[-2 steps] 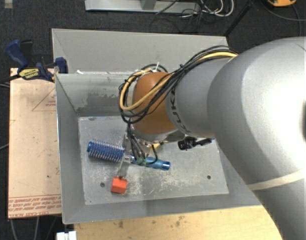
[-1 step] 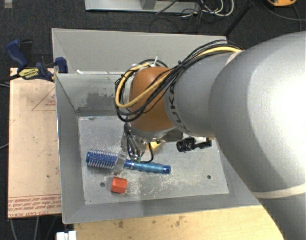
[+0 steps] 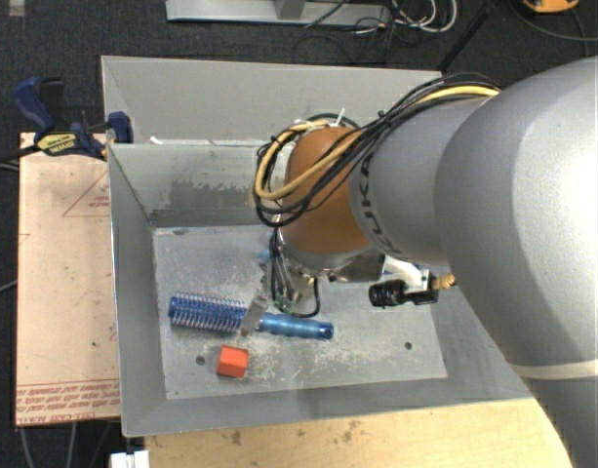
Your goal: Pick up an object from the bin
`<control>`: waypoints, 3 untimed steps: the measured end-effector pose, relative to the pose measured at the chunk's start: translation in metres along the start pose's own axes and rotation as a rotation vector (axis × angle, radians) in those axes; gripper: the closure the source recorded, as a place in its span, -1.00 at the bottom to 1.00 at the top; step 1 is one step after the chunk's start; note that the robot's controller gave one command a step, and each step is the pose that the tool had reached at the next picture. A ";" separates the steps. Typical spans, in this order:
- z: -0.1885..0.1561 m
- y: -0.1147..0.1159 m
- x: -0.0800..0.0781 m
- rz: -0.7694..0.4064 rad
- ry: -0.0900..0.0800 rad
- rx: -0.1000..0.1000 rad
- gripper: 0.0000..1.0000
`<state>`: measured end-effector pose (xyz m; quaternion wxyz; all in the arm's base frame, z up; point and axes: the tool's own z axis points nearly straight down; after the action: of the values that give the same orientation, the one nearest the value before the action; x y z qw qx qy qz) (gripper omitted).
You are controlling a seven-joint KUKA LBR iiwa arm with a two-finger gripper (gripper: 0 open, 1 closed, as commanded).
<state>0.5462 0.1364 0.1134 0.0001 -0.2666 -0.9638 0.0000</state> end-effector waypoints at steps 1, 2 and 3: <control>0.045 -0.014 0.006 0.195 0.004 0.002 -1.00; 0.045 -0.014 0.006 0.194 0.004 0.001 -1.00; 0.044 -0.014 0.006 0.194 0.004 0.001 1.00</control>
Offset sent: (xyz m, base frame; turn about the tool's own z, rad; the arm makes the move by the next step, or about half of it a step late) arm -0.0118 -0.0091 -0.0434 0.1970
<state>0.5338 0.1277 0.0690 0.0020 -0.3587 -0.9334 -0.0003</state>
